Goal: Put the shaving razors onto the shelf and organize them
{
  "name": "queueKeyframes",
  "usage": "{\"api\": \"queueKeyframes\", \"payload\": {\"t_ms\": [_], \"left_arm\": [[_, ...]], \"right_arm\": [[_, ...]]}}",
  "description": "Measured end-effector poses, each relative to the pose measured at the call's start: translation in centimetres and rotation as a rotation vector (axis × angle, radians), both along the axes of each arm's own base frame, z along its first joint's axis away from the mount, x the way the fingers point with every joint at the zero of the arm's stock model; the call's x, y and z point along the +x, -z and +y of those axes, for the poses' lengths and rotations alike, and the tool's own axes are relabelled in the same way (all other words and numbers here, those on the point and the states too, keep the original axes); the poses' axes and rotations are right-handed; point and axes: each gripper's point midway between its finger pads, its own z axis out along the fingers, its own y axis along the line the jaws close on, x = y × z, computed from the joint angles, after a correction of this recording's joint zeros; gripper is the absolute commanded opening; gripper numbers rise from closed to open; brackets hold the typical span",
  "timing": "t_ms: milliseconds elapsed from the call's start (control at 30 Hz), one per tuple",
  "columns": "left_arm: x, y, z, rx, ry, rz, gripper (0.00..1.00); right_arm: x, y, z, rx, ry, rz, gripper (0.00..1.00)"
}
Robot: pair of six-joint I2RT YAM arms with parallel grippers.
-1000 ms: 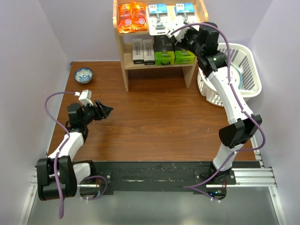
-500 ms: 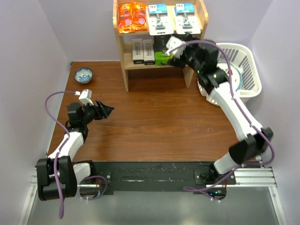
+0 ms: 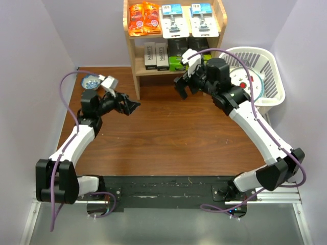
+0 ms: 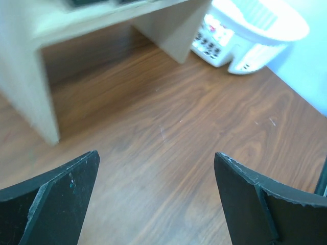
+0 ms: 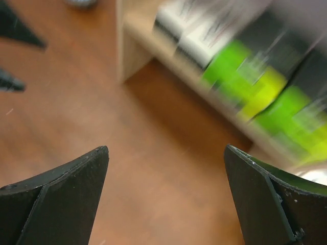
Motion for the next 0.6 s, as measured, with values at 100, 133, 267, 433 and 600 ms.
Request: {"api": "queueKeyframes", "payload": {"t_ms": [100, 133, 267, 433, 600], "left_arm": [[0.7, -1.4, -1.6, 0.048, 0.062, -0.044, 1.0], [1.1, -1.8, -1.8, 0.062, 0.069, -0.056, 1.0], [2.0, -2.7, -1.9, 0.111, 0.083, -0.083, 1.0], [2.3, -2.5, -2.0, 0.179, 0.113, -0.085, 1.0], [2.6, -2.5, -2.0, 0.237, 0.136, -0.078, 1.0]], "right_arm": [[-0.9, 3.6, -0.4, 0.01, 0.066, 0.183, 0.99], [-1.2, 4.4, -0.7, 0.006, 0.093, 0.236, 0.99], [-1.2, 5.9, -1.7, -0.018, 0.207, 0.363, 0.99], [-1.1, 6.0, -2.7, -0.026, 0.291, 0.401, 0.99], [-1.1, 4.8, -2.6, 0.011, 0.284, 0.366, 0.99]]}}
